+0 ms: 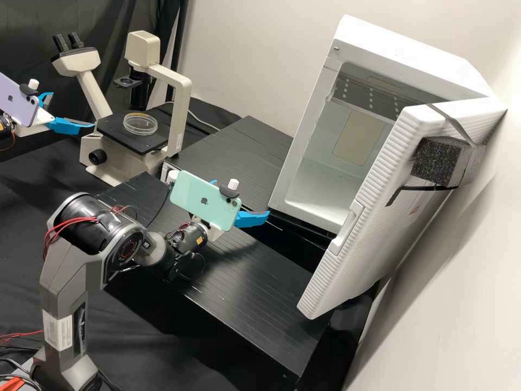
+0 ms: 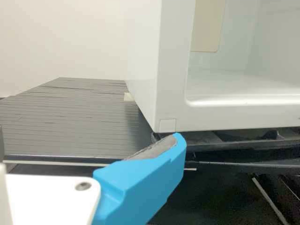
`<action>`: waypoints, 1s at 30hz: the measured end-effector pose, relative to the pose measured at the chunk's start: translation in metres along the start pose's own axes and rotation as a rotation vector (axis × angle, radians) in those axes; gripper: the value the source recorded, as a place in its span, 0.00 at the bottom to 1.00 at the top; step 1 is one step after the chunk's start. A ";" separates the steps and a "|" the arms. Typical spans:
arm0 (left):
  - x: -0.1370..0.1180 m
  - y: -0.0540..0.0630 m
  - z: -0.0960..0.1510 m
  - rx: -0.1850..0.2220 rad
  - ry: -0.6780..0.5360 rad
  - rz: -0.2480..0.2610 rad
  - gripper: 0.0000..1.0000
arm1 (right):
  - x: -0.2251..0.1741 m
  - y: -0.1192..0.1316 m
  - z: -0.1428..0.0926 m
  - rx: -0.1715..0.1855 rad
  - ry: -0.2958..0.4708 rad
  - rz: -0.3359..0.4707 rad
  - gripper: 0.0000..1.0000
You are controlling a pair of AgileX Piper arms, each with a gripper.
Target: Move the petri dish to the bench.
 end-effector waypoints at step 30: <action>0.000 0.000 0.000 0.000 0.000 0.000 1.00 | -0.062 -0.023 -0.065 -0.011 0.278 -0.069 1.00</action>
